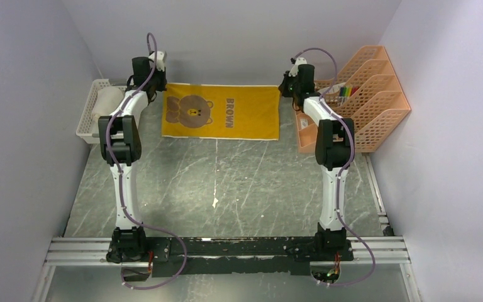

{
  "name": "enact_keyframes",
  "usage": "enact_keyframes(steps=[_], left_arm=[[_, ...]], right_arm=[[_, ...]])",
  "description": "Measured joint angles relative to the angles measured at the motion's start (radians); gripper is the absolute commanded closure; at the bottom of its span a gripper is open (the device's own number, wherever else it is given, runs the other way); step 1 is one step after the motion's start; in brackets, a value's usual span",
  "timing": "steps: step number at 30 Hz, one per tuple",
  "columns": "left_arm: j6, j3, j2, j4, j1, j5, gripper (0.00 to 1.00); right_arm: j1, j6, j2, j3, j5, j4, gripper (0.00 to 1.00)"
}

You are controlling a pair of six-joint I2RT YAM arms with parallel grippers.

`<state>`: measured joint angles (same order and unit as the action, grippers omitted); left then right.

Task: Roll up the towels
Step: Fold the towel at the center of the board.

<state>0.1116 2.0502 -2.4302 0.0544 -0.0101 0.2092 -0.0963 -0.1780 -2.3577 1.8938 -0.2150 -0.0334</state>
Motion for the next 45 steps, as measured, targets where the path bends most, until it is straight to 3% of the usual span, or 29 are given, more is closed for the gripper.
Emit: enact_keyframes(steps=[8,16,23,32,45], left_arm=[[0.023,-0.105,0.078,-0.123,-0.001,0.038,0.88],[0.027,-0.605,0.270,-0.536,-0.003,0.035,0.87],[0.002,-0.992,0.310,-0.953,-0.004,0.034,0.88],[-0.021,-1.124,0.399,-1.130,-0.004,0.016,0.88],[-0.054,-1.269,0.482,-1.187,-0.004,0.054,0.88]], right_arm=[[0.000,0.034,0.038,-0.040,-0.003,-0.032,1.00],[0.002,0.058,0.189,-0.264,-0.034,-0.136,1.00],[-0.002,0.059,0.311,-0.460,-0.061,-0.210,1.00],[-0.081,0.116,0.388,-0.624,-0.005,-0.211,1.00],[-0.121,0.105,0.398,-0.726,0.124,-0.137,1.00]])
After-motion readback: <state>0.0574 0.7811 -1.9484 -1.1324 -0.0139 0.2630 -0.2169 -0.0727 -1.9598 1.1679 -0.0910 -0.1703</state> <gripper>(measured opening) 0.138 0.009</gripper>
